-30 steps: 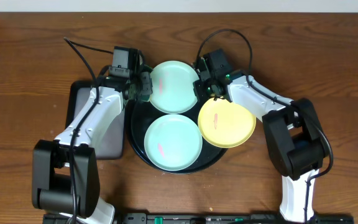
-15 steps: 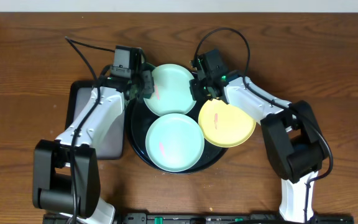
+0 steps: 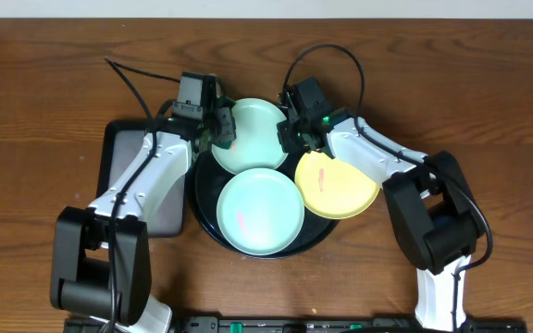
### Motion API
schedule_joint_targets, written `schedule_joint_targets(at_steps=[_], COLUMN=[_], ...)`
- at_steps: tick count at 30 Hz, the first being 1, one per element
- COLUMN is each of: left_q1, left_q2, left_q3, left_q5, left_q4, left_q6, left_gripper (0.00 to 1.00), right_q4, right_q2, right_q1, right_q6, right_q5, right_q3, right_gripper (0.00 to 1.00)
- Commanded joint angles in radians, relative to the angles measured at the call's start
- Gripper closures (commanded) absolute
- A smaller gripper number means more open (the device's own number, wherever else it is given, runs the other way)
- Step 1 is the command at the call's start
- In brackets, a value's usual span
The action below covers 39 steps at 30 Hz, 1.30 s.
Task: Clean dirty plates on tray and stack at the side
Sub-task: 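Bring the green sponge with the left gripper onto the upper mint plate, then scrub the upper mint plate with the sponge while the right gripper holds it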
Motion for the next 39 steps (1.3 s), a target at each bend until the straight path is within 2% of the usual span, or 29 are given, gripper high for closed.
schedule_joint_targets(at_steps=[1,9,21,28,32,37,39], left_q1=[0.0,-0.001,-0.008,-0.034,-0.039,-0.039,-0.039], left_q2=[0.004,0.043,0.156,0.17,0.169,0.14,0.11], left_q3=[-0.014,-0.015,-0.015,-0.015,-0.014,0.005,0.005], left_q5=[-0.023,-0.023,-0.021,0.12,0.129,0.23,0.229], left_q4=[0.01,0.017,0.06,0.095,0.1,0.099,0.092], left_q6=[-0.062,-0.121,-0.129,-0.131,-0.13,-0.045,-0.009], left_gripper=[0.93,0.92,0.92,0.93,0.93,0.93,0.93], right_q4=[0.002,0.001,0.0,0.001,0.001,0.001,0.001], right_q2=[-0.009,-0.009,-0.009,-0.009,-0.009,-0.009,-0.009], right_q1=[0.013,0.013,0.013,0.013,0.013,0.013,0.013], right_q6=[0.013,0.013,0.013,0.013,0.013,0.013,0.013], right_q5=[0.003,0.003,0.003,0.003,0.003,0.003,0.003], right_q3=[-0.004,-0.004,-0.004,-0.004,-0.004,-0.004,-0.004], right_gripper=[0.88,0.87,0.88,0.88,0.88,0.87,0.87])
